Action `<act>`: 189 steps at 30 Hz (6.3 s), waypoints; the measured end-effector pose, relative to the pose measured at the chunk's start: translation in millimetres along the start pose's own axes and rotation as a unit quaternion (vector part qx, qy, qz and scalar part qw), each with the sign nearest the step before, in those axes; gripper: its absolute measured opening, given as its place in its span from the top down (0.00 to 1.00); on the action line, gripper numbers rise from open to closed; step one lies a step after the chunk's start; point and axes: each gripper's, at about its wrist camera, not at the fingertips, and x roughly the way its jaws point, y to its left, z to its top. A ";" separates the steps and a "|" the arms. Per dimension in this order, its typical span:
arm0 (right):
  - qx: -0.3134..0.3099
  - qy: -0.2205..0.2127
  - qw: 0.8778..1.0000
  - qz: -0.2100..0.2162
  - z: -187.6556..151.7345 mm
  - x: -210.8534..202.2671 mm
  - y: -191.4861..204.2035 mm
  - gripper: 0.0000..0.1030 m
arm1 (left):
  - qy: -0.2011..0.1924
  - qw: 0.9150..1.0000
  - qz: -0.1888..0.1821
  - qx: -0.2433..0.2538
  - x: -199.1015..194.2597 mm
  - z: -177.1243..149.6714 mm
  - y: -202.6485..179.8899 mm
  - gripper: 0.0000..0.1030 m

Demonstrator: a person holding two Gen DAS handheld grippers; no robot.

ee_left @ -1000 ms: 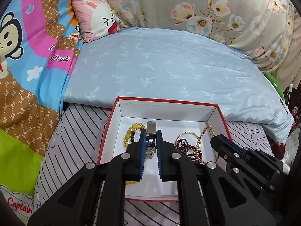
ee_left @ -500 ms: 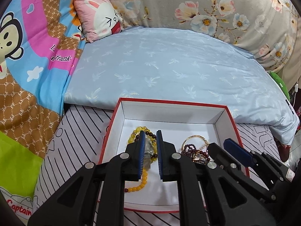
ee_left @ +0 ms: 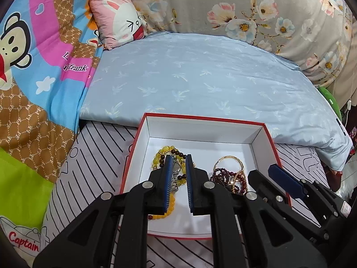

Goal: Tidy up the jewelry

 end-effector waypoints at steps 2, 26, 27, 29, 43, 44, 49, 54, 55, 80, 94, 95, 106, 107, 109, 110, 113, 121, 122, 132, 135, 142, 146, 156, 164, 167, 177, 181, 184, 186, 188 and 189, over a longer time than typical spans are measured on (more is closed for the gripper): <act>0.000 -0.001 1.000 -0.003 -2.4 -5.1 -1.4 0.69 | 0.000 1.000 0.000 -0.002 -4.9 -2.7 2.9 0.89; 0.021 0.043 0.999 0.006 -126.8 -97.9 4.2 0.70 | 0.033 0.999 0.003 -0.005 -88.3 -106.1 19.0 0.89; 0.018 0.048 0.999 0.004 -135.7 -100.0 5.4 0.70 | 0.039 0.999 0.004 -0.006 -89.8 -114.6 19.6 0.89; 0.018 0.058 0.998 0.003 -150.4 -101.5 7.2 0.70 | 0.047 0.999 0.003 -0.009 -91.2 -125.7 20.9 0.89; 0.009 0.097 0.995 -0.002 -196.5 -92.5 19.5 0.70 | 0.081 0.996 -0.004 -0.024 -100.9 -177.6 32.2 0.89; 0.010 0.098 0.995 -0.002 -196.4 -90.5 19.7 0.70 | 0.082 0.996 -0.004 -0.025 -101.3 -178.0 33.4 0.89; 0.009 0.099 0.995 -0.006 -198.1 -84.5 19.3 0.69 | 0.083 0.996 -0.001 -0.027 -101.0 -180.9 36.8 0.89; 0.000 0.095 0.995 -0.012 -197.7 -82.4 20.4 0.74 | 0.088 0.996 -0.003 -0.027 -97.9 -183.7 35.2 0.89; -0.003 0.094 0.996 -0.015 -197.6 -82.2 20.3 0.76 | 0.088 0.996 -0.002 -0.026 -97.5 -183.9 34.4 0.89; 0.044 0.081 0.996 -0.015 -191.1 -94.9 -16.4 0.95 | 0.071 0.997 -0.028 -0.010 -74.3 -153.4 -5.5 0.78; 0.071 0.088 0.994 -0.006 -185.6 -86.3 -35.6 0.95 | 0.083 0.996 -0.034 -0.006 -24.8 -132.6 -35.4 0.92; 0.072 0.088 0.993 -0.005 -184.5 -85.5 -36.2 0.95 | 0.086 0.996 -0.034 -0.005 -23.0 -133.9 -36.1 0.95; 0.075 0.068 0.995 -0.011 -154.5 -76.0 -37.1 0.95 | 0.096 0.995 -0.030 -0.007 -29.2 -156.0 -22.0 1.00; 0.075 0.068 0.995 -0.011 -153.5 -75.4 -37.2 0.95 | 0.099 0.995 -0.032 -0.012 -30.3 -158.3 -18.1 1.00; 0.077 0.067 0.995 -0.011 -152.2 -74.6 -37.9 0.95 | 0.103 0.994 -0.037 -0.021 -31.3 -160.9 -12.6 1.00; 0.078 0.067 0.995 -0.011 -151.3 -73.7 -38.6 0.95 | 0.104 0.994 -0.040 -0.023 -31.7 -161.1 -11.7 1.00; 0.082 0.068 0.994 -0.012 -149.4 -71.7 -41.0 0.95 | 0.098 0.993 -0.055 -0.032 -33.2 -155.3 -11.4 1.00; 0.083 0.067 0.994 -0.015 -143.0 -67.1 -47.8 0.95 | 0.085 0.994 -0.054 -0.033 -20.9 -137.9 -27.4 0.72; 0.084 0.067 0.994 -0.015 -142.0 -66.2 -48.9 0.95 | 0.084 0.995 -0.054 -0.031 -18.6 -136.2 -29.5 0.72; 0.086 0.072 0.994 -0.010 -137.6 -56.8 -54.1 0.95 | 0.088 0.995 -0.046 -0.009 -9.5 -144.3 -37.0 0.99; 0.089 0.072 0.993 -0.006 -139.7 -58.0 -52.9 0.95 | 0.089 0.995 -0.047 -0.017 -14.8 -146.8 -29.1 0.99; 0.084 0.068 0.994 0.003 -141.6 -65.9 -40.3 0.95 | 0.089 0.995 -0.043 -0.029 -33.7 -155.2 -9.8 0.99; 0.077 0.063 0.995 0.009 -140.0 -73.4 -29.4 0.95 | 0.085 0.995 -0.044 -0.031 -44.9 -155.7 -4.0 0.99; 0.054 0.047 0.997 0.021 -132.1 -93.4 -0.3 0.95 | 0.067 0.996 -0.053 -0.033 -74.9 -147.7 4.1 0.99; 0.037 0.032 0.998 0.028 -121.4 -106.2 18.9 0.95 | 0.052 0.997 -0.050 -0.032 -95.4 -136.5 12.1 0.99; 0.032 0.027 0.999 0.030 -117.7 -110.1 24.2 0.95 | 0.045 0.997 -0.047 -0.030 -101.3 -131.5 13.9 0.99; 0.021 0.012 0.999 0.033 -100.5 -118.2 34.6 0.95 | 0.025 0.998 -0.044 -0.024 -116.2 -109.9 17.6 0.99; 0.014 0.002 0.999 0.033 -89.7 -121.8 38.0 0.95 | 0.017 0.999 -0.045 -0.020 -119.7 -99.4 17.3 0.99; 0.010 -0.005 0.999 0.032 -81.8 -122.9 38.9 0.95 | 0.010 0.999 -0.046 -0.016 -121.5 -91.2 16.7 0.99; 0.010 -0.008 0.999 0.033 -76.9 -122.8 38.3 0.95 | 0.006 0.999 -0.046 -0.013 -121.6 -84.8 15.7 0.99; 0.010 -0.012 0.999 0.033 -70.1 -121.9 37.2 0.95 | 0.000 0.999 -0.046 -0.009 -121.9 -76.9 14.3 0.99; 0.010 -0.014 0.999 0.035 -66.3 -121.1 36.3 0.95 | -0.003 0.999 -0.046 -0.008 -121.9 -73.6 13.6 0.99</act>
